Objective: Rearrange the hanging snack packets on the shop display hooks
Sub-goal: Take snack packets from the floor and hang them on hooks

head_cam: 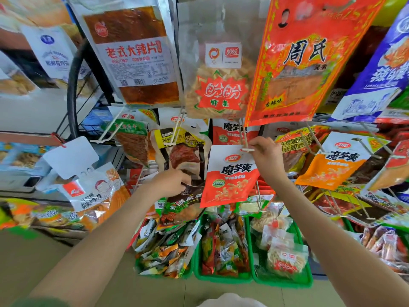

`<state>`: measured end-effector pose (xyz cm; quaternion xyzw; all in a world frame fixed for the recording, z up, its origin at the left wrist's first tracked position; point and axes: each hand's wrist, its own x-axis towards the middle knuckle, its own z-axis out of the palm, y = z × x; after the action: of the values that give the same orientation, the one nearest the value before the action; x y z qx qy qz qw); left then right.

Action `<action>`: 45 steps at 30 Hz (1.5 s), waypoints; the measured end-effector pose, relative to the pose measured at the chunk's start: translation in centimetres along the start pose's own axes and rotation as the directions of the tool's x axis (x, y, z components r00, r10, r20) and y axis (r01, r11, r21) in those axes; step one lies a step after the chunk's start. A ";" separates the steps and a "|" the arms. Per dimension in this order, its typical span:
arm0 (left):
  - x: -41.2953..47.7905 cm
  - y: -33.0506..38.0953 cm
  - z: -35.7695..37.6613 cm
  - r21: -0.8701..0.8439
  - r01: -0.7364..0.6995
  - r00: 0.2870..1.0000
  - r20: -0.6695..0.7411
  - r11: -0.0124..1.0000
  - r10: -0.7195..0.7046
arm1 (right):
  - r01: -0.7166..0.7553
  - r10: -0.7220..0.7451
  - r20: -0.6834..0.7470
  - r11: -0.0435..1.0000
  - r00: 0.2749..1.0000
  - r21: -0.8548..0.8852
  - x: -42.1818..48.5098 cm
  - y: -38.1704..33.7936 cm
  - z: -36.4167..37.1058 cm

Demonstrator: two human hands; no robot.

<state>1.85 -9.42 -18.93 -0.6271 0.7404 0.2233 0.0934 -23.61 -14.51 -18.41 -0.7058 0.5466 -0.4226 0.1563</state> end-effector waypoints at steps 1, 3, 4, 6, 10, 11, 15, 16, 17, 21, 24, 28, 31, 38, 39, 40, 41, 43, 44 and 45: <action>-0.1 0.0 -0.1 -0.017 -0.006 1.000 0.001 1.000 0.006 | 0.003 -0.003 0.014 1.000 1.000 0.019 0.2 0.1 0.0; -0.1 0.2 -0.2 -0.070 -0.029 0.999 0.014 0.997 0.030 | -0.024 0.019 0.074 0.997 0.997 0.069 0.7 0.4 0.0; -0.1 0.4 -0.2 -0.096 -0.045 0.999 0.024 0.994 0.048 | -0.040 0.031 0.117 0.996 0.993 0.080 0.9 0.5 -0.2; 0.0 0.8 -0.3 -0.117 -0.075 0.995 0.059 0.990 0.082 | -0.043 0.027 0.190 0.995 0.981 0.086 1.4 0.6 -0.6; 0.3 1.2 -0.3 -0.114 -0.090 0.987 0.124 0.989 0.104 | -0.041 0.027 0.244 0.998 0.969 0.054 2.4 0.9 -0.6; 0.4 1.2 -0.2 -0.114 -0.089 0.987 0.127 0.990 0.103 | -0.031 0.022 0.240 0.999 0.970 0.033 2.7 1.0 -0.4; 0.1 0.7 -0.3 -0.129 -0.083 0.991 0.098 0.988 0.096 | 0.017 -0.004 0.148 0.996 0.989 -0.087 3.8 1.6 0.9; 0.0 0.5 -0.4 -0.140 -0.081 0.991 0.093 0.987 0.095 | 0.004 0.013 0.128 0.992 0.992 -0.125 4.0 1.5 1.1; -0.1 0.4 -0.4 -0.149 -0.075 0.992 0.092 0.986 0.089 | -0.010 0.028 0.105 0.986 0.994 -0.168 4.2 1.4 1.2; -0.5 0.0 -0.5 -0.171 -0.066 0.991 0.102 0.983 0.084 | -0.037 0.055 0.059 0.959 0.997 -0.282 4.9 1.4 2.0; -0.7 -0.5 -0.4 -0.144 -0.080 0.982 0.160 0.986 0.103 | -0.060 0.068 0.016 0.945 0.998 -0.321 5.0 1.6 2.5; -1.1 -1.0 -0.5 -0.143 -0.084 0.983 0.152 0.986 0.106 | -0.039 0.036 -0.015 0.918 0.999 -0.395 4.8 0.8 2.4; -1.0 -1.1 -0.6 -0.220 -0.055 0.996 0.051 0.974 0.067 | 0.007 -0.032 -0.052 0.910 0.998 -0.414 4.1 0.6 2.5; 0.3 0.7 -0.3 -0.204 -0.146 0.988 -0.087 0.968 0.130 | -0.031 0.003 -0.068 0.911 0.998 -0.411 2.8 1.2 2.0; 0.5 1.0 -0.3 -0.204 -0.162 0.984 -0.099 0.965 0.145 | -0.029 0.009 -0.055 0.928 0.998 -0.372 2.4 1.0 1.8; 0.7 1.2 -0.3 -0.203 -0.180 0.981 -0.111 0.963 0.160 | 0.001 -0.018 -0.046 0.941 0.999 -0.337 1.7 0.8 1.8; 1.0 1.5 -0.3 -0.200 -0.197 0.977 -0.124 0.960 0.174 | 0.043 -0.059 -0.040 0.949 0.997 -0.311 0.9 0.6 1.7; 1.8 2.2 -0.1 -0.179 -0.220 0.970 -0.148 0.959 0.194 | 0.077 -0.083 -0.013 0.965 0.996 -0.252 -1.2 0.5 1.7; 2.2 2.6 0.0 -0.165 -0.226 0.966 -0.163 0.960 0.200 | 0.074 -0.072 0.017 0.970 0.997 -0.233 -2.3 0.5 1.8; 2.6 3.3 0.0 -0.161 -0.232 0.963 -0.174 0.959 0.204 | 0.071 -0.061 0.052 0.969 0.997 -0.238 -3.3 0.5 1.8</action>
<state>-1.84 -11.31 -19.34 -0.5627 0.7870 0.2486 -0.0471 -22.67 -12.10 -21.23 -0.7465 0.5663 -0.3428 0.0677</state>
